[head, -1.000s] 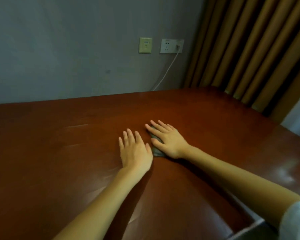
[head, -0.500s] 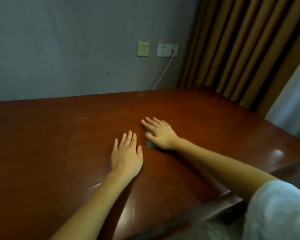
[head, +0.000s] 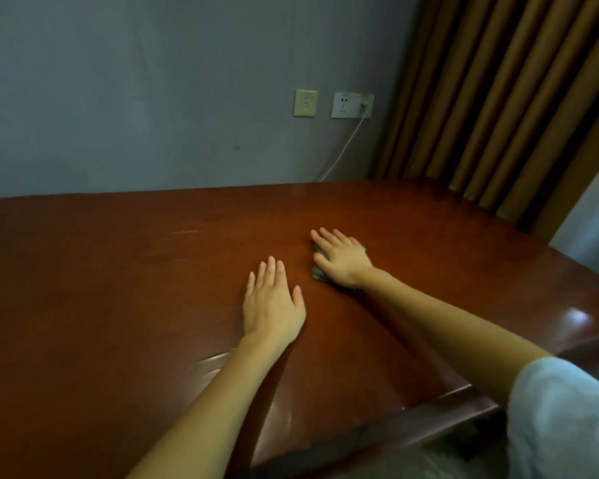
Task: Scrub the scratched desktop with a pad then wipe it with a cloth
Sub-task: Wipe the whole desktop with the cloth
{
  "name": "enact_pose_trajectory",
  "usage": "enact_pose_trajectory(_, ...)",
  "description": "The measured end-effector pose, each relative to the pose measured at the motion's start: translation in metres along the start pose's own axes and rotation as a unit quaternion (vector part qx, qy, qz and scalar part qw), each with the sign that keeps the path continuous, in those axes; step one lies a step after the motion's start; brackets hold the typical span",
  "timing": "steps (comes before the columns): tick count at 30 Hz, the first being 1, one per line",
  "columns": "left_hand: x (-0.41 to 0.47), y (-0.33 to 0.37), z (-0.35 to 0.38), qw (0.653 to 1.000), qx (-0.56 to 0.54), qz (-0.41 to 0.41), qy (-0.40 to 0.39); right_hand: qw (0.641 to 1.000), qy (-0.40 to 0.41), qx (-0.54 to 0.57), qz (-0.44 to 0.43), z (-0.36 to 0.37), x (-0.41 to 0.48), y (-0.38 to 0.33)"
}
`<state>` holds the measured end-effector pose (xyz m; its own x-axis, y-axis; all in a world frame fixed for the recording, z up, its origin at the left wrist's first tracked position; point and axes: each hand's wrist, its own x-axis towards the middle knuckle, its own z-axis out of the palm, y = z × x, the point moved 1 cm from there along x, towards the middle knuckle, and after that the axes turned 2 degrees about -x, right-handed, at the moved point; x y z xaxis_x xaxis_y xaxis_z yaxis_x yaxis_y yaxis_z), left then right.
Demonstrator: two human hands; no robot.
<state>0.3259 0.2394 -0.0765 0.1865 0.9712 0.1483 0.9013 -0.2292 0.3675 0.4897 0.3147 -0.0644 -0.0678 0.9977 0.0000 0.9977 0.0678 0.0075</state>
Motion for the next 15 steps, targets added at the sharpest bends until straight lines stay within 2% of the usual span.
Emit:
enact_pose_trajectory(4, 0.001, 0.001, 0.000, 1.000, 0.010, -0.009, -0.004, 0.981, 0.048, 0.026, -0.189, 0.004, -0.092, -0.032)
enact_pose_trajectory(6, 0.000, 0.001, 0.000, 1.000, 0.011, -0.011, -0.003, 0.975, 0.042, 0.040, -0.216, 0.004, -0.125, -0.009)
enact_pose_trajectory(8, -0.001, 0.001, 0.000, 1.000, 0.016, -0.012, -0.007, 0.984, 0.027, 0.032, -0.174, 0.001, -0.128, 0.028)
enact_pose_trajectory(11, -0.006, 0.002, 0.001, 0.999, 0.031, -0.017, -0.017, 0.998, 0.006, 0.028, -0.059, -0.002, -0.101, 0.072)
enact_pose_trajectory(15, -0.012, 0.002, 0.002, 0.999, 0.036, -0.016, -0.023, 0.999, -0.005, 0.005, 0.045, -0.003, -0.052, 0.056)
